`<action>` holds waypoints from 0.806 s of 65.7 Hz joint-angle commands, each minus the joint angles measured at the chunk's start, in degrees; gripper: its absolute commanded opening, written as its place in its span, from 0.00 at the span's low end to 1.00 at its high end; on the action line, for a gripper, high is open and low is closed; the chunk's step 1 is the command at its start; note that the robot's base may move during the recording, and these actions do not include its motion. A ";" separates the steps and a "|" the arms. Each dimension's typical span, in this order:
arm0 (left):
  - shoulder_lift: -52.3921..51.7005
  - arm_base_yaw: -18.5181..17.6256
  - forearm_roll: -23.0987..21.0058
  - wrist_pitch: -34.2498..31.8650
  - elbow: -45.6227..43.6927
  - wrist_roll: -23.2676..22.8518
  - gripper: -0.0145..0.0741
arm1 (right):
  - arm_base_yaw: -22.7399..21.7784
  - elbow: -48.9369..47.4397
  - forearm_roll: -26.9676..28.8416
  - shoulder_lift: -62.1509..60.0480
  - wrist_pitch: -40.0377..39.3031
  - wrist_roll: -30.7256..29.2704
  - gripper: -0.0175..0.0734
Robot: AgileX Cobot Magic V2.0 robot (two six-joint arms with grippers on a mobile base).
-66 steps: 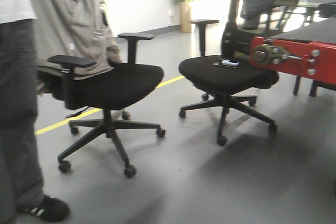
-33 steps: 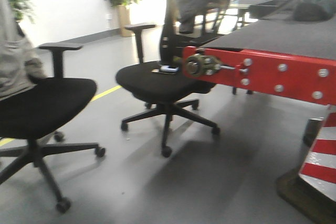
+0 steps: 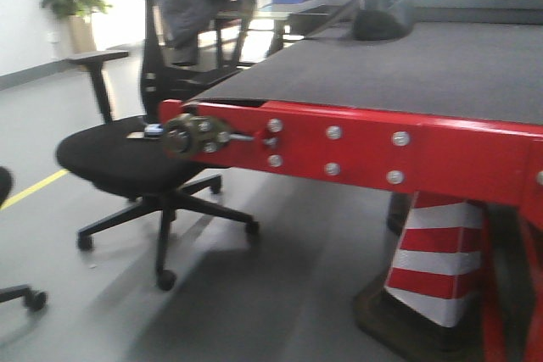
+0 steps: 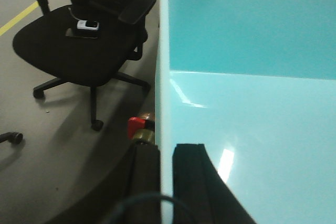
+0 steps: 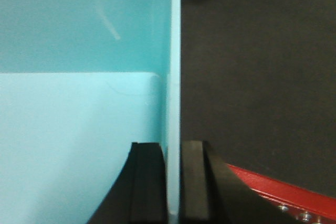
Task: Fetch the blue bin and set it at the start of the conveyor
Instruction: 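Hold the bin and drive up to the red-framed conveyor's near end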
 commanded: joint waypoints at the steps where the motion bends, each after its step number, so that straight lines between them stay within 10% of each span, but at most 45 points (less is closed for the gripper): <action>1: -0.43 -0.64 0.60 -3.26 -0.64 0.15 0.04 | 0.12 -0.60 -1.00 -0.54 -1.16 -0.50 0.01; 53: -0.43 -0.64 0.60 -3.26 -0.64 0.15 0.04 | 0.12 -0.60 -1.00 -0.54 -1.16 -0.50 0.01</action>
